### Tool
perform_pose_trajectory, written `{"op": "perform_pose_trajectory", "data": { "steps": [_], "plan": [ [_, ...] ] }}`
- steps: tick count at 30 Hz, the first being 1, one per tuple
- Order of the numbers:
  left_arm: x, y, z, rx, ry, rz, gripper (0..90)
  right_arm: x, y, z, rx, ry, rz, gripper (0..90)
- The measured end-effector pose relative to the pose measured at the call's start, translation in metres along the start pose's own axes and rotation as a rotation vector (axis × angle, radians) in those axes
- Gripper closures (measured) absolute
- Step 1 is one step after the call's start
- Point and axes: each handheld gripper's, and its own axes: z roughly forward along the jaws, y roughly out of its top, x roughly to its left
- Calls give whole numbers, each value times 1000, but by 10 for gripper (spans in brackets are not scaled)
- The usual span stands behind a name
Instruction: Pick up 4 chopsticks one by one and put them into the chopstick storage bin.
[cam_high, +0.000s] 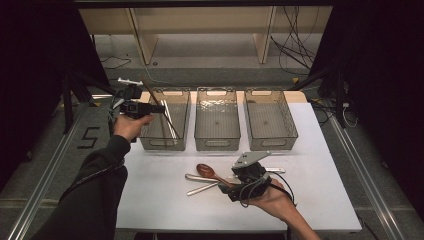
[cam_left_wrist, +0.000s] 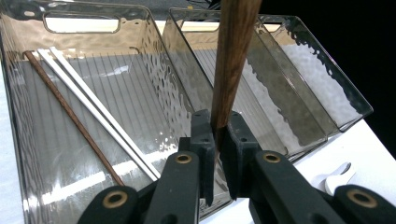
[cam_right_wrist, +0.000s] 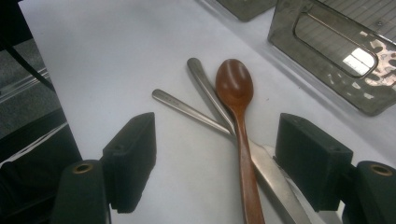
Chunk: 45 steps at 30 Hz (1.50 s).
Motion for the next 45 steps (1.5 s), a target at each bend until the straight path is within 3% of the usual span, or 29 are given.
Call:
{"op": "perform_pose_trajectory", "data": {
  "steps": [13,35,45],
  "plan": [
    [2,-4,17,75,10,5,826,0,0,0,2,1,-1,302],
    [7,-7,32,125,29,-4,822,0,0,0,4,1,-4,302],
    [6,-6,33,109,59,-12,680,0,0,0,4,3,-4,303]
  ]
}}
